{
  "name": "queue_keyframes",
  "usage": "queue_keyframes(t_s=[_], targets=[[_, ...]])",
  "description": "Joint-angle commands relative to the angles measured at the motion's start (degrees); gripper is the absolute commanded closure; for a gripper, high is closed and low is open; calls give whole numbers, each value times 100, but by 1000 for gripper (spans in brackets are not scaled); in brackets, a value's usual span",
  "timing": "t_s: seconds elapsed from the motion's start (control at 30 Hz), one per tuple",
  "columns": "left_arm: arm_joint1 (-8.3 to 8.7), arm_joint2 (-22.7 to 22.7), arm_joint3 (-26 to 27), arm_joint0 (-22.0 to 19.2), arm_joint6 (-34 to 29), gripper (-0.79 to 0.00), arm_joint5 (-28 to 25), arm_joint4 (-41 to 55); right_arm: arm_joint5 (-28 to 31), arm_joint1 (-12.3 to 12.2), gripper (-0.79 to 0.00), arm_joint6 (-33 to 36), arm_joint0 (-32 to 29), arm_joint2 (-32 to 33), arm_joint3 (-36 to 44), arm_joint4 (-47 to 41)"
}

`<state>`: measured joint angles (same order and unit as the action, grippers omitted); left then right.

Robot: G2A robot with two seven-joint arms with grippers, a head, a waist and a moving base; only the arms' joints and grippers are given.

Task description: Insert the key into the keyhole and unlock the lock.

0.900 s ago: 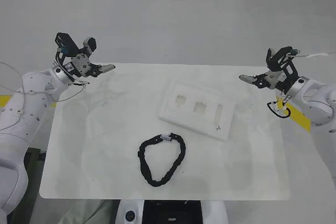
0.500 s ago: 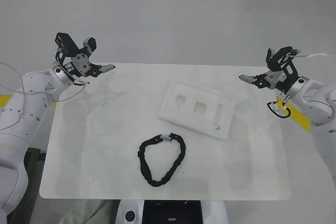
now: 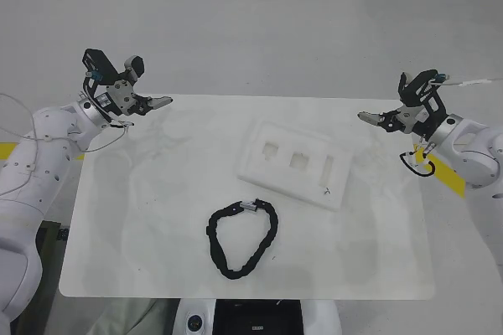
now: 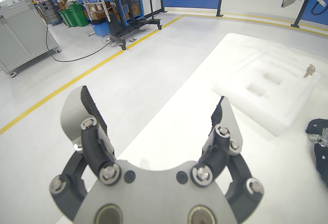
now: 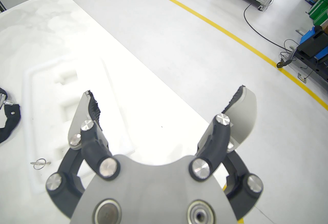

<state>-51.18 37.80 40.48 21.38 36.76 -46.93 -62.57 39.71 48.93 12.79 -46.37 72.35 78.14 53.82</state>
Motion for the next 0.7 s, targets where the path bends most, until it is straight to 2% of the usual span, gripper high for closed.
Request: queue_keyframes(t_s=[0.0, 0.23, 0.37, 0.67], targets=[[0, 0, 0, 0, 0, -785, 0, 0, 11, 7, -785, 19, -47, -31, 116, -12], [0, 0, 0, 0, 0, -785, 0, 0, 294, 21, -785, 771, -31, -160, 492, -557], [0, 0, 0, 0, 0, -785, 0, 0, 326, 23, -785, 1433, -36, -258, 835, -1093], [0, 0, 0, 0, 0, -785, 0, 0, -14, -62, -785, 2697, -410, -190, 1500, -1964]])
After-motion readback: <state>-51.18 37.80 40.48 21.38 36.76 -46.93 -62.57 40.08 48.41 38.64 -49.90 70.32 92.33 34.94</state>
